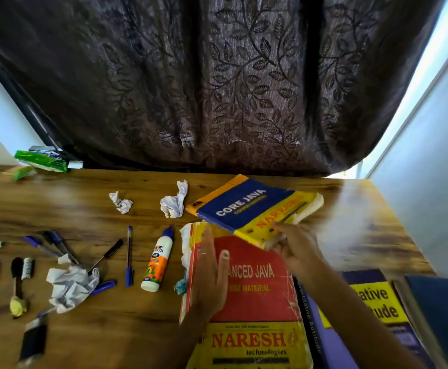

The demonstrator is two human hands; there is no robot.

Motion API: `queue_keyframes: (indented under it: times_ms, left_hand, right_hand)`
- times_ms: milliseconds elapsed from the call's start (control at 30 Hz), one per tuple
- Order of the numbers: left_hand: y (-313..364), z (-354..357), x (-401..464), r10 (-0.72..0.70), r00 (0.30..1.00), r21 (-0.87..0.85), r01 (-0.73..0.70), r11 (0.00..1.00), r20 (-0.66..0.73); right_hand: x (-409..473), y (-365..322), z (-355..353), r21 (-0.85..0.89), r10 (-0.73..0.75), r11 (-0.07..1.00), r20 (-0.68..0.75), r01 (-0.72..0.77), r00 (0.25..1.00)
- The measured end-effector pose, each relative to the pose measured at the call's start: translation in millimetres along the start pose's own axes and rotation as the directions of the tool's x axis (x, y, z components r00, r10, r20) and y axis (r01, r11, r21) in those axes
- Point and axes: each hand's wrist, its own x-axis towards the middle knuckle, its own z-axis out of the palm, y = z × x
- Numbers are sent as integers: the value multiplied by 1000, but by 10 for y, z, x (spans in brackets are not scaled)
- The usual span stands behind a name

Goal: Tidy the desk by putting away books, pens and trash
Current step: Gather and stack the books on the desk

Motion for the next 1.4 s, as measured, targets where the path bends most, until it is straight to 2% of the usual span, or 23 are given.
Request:
queue_keyframes:
  times_ms: [67, 100, 233, 300, 500, 600, 667, 733, 933, 1067, 1167, 1267, 1333, 1400]
  left_hand:
    - [24, -57, 34, -123, 988, -163, 107, 981, -91]
    - [29, -88, 61, -167, 983, -218, 146, 965, -81]
    - [-18, -172, 139, -229, 971, -401, 236, 885, 65]
    - [-15, -191, 147, -251, 961, -411, 277, 868, 119]
    - [10, -300, 147, -266, 941, -260, 316, 912, 210]
    - [15, -312, 31, -209, 954, -13, 217, 976, 215]
    - [-14, -310, -46, -181, 965, 134, 158, 978, 190]
    - [-34, -325, -123, -190, 966, 209, 152, 966, 177]
    - [-74, -379, -194, -187, 968, 135, 165, 977, 169]
    - [-135, -378, -175, -188, 968, 146, 165, 975, 165]
    - [-156, -372, -183, -178, 970, 189, 145, 971, 168]
    - [-117, -335, -229, -158, 977, 363, 96, 927, 145]
    - [-91, -291, -278, -81, 992, 584, 10, 812, 96]
    - [-68, -243, -315, 20, 997, 688, -64, 723, 71]
  right_hand:
    - [-273, 252, -98, 62, 12, 998, 3, -12, 1000]
    - [-409, 363, -133, 106, 21, 994, 10, -22, 1000]
    - [-802, 781, -235, 232, 70, 971, -8, -67, 997]
    - [-945, 937, -238, 239, 118, 964, 12, -118, 993]
    - [-1179, 1203, -199, 188, 269, 947, -22, -260, 963]
    - [-1260, 1304, -192, 145, 320, 938, -23, -313, 947]
    - [-1306, 1366, -188, 124, 344, 932, -9, -341, 939]
    - [-1350, 1425, -181, 108, 360, 927, 6, -358, 933]
    - [-1408, 1512, -143, 13, 355, 935, -22, -355, 935]
    - [-1442, 1508, -181, -69, 370, 927, 25, -368, 929]
    - [-1479, 1470, -302, -52, 430, 903, 49, -427, 902]
    - [-1515, 1422, -459, -13, 470, 882, 101, -471, 877]
    - [-1542, 1389, -578, -7, 477, 877, 133, -480, 869]
    - [-1565, 1340, -703, -32, 463, 885, 154, -464, 873]
